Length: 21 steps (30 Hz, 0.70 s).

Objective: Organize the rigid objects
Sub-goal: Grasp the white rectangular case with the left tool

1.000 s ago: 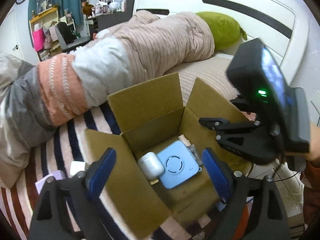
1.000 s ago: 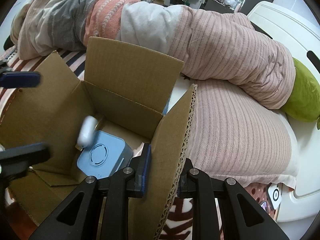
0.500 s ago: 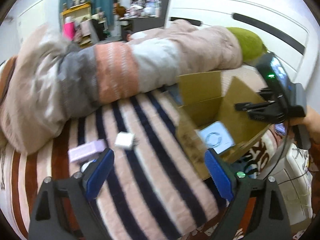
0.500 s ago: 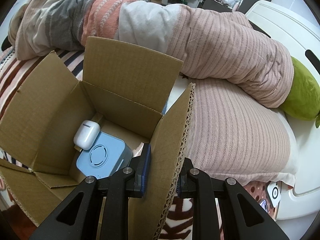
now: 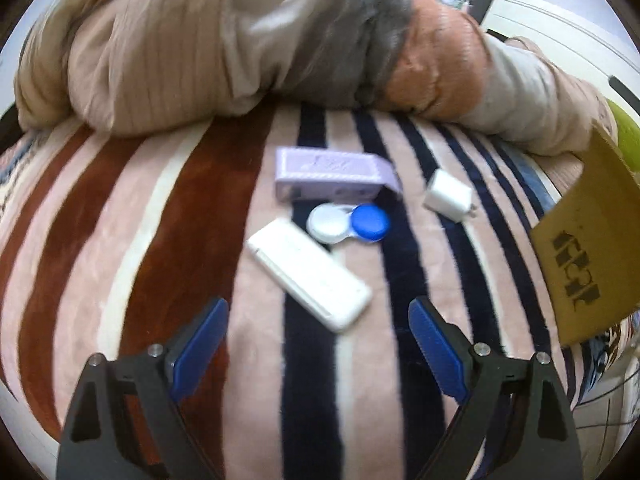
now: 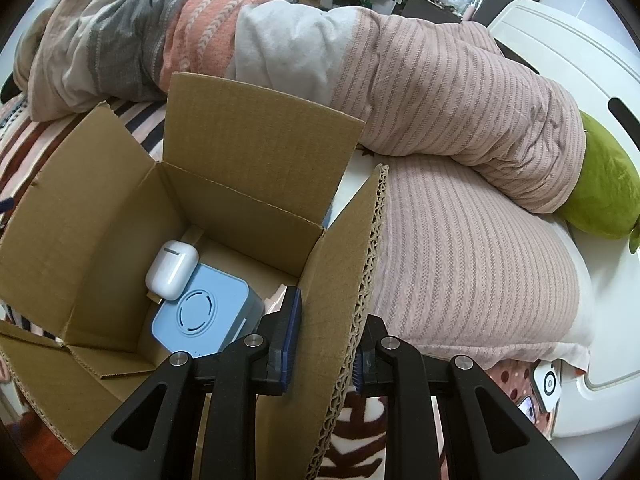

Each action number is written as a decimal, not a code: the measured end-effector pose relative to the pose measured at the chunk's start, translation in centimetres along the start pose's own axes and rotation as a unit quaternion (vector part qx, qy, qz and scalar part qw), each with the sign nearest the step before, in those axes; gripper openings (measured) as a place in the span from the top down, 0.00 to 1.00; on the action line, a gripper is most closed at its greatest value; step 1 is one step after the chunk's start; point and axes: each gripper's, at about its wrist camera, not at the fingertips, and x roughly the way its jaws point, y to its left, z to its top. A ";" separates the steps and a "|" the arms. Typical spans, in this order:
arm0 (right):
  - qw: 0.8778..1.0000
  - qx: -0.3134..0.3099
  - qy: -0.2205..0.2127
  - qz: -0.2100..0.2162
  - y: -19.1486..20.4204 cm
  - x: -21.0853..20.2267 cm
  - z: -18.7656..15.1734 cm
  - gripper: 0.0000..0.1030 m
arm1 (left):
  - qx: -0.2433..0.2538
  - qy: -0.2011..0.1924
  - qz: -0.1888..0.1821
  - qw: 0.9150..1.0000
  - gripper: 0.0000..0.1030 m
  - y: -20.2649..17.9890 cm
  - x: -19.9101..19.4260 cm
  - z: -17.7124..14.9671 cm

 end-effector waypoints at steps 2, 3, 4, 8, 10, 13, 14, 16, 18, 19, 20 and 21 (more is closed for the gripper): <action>1.000 0.000 0.000 0.000 0.0 0.0 0.0 0.85 | -0.007 0.003 -0.007 1.000 0.13 0.3 0.6 -0.2; 1.000 0.000 0.000 0.000 0.0 0.0 0.0 0.85 | -0.009 0.005 -0.010 1.000 0.13 0.3 1.1 -0.2; 1.000 0.000 0.000 0.000 0.0 0.0 -0.1 0.85 | -0.009 0.007 -0.011 1.000 0.13 0.2 1.3 -0.3; 1.000 0.001 0.000 0.000 -0.1 0.1 -0.1 0.85 | -0.007 0.011 -0.005 1.000 0.15 -0.5 2.7 0.1; 1.000 0.000 0.000 -0.001 -0.2 0.1 -0.1 0.85 | -0.003 0.011 0.002 1.000 0.18 -1.0 3.1 0.1; 1.000 0.000 0.000 0.000 -0.1 0.0 -0.1 0.85 | -0.004 0.008 0.013 1.000 0.27 -1.4 3.5 0.6; 1.000 0.000 0.000 0.000 -0.1 0.1 -0.1 0.85 | -0.003 0.008 0.019 1.000 0.30 -1.4 3.7 0.8; 1.000 0.001 0.000 0.000 -0.2 0.1 -0.1 0.85 | 0.001 0.008 0.037 0.999 0.38 -1.5 4.0 1.0; 1.000 0.001 0.000 0.000 -0.2 0.0 -0.1 0.85 | -0.003 0.006 0.048 0.999 0.45 -1.5 4.1 1.2; 1.000 0.001 0.000 0.000 -0.2 0.0 -0.2 0.85 | -0.005 0.004 0.050 0.999 0.49 -1.4 4.1 1.2; 1.000 0.001 -0.001 0.001 -0.2 0.1 -0.2 0.85 | -0.004 0.003 0.052 0.999 0.52 -1.4 4.1 1.2; 1.000 0.001 -0.001 0.000 -0.2 0.1 -0.2 0.85 | 0.000 0.000 0.057 0.998 0.59 -1.4 4.0 1.1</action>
